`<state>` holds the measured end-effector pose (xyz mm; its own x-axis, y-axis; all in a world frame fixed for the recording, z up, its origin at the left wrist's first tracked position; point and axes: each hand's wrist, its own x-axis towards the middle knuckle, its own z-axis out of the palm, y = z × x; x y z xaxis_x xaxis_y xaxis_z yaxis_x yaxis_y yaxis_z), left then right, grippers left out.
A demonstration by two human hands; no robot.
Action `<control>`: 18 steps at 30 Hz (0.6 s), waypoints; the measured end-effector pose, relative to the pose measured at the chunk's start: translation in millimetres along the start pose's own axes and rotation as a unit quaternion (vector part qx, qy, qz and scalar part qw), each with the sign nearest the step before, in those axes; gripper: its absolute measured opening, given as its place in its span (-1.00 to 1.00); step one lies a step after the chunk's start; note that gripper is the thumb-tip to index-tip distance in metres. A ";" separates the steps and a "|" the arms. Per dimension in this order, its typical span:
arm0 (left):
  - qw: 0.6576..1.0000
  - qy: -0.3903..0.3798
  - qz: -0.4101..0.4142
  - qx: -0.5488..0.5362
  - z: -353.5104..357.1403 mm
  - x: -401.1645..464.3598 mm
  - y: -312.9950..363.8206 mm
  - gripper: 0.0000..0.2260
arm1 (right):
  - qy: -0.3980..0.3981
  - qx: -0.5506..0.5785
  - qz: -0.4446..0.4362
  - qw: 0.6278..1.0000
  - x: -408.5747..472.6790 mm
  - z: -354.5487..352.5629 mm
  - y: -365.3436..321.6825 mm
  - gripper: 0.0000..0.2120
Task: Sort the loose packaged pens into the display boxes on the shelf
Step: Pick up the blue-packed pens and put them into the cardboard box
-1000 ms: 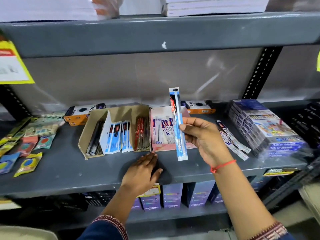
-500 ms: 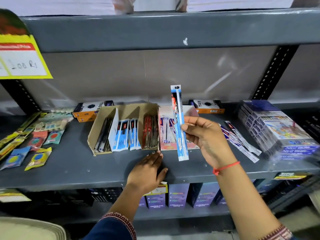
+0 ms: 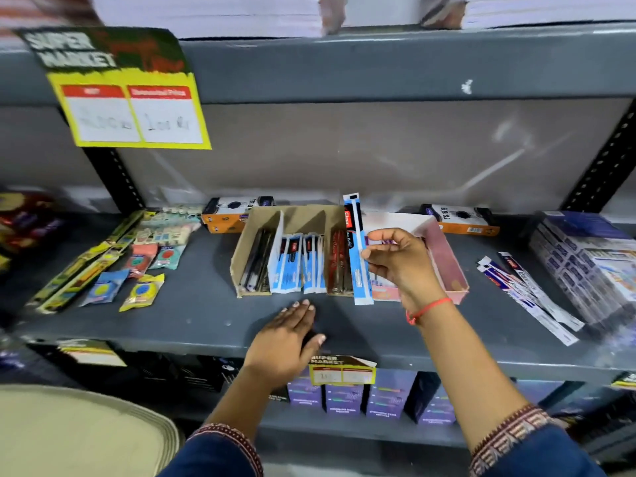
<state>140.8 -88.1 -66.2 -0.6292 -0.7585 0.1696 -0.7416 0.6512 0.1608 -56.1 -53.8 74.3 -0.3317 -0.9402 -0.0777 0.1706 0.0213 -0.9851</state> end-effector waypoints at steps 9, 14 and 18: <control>0.996 0.027 -0.085 0.018 -10.1 -30.9 -69.8 -0.44 | 0.011 -0.196 -0.009 0.980 58.5 66.7 13.7 -0.65; 0.995 0.060 -0.081 -0.004 -10.2 -30.7 -68.5 -0.44 | 0.001 -0.382 -0.004 0.924 92.9 99.9 30.7 -0.69; 0.994 0.074 -0.078 -0.014 -11.1 -30.6 -69.7 -0.43 | -0.027 -0.526 -0.007 0.850 102.3 120.4 43.5 -0.81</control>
<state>214.3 -110.1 -71.8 -0.4647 -0.8397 0.2811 -0.8195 0.5280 0.2226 29.2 -190.0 42.0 -0.2790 -0.9565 -0.0854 -0.7669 0.2755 -0.5796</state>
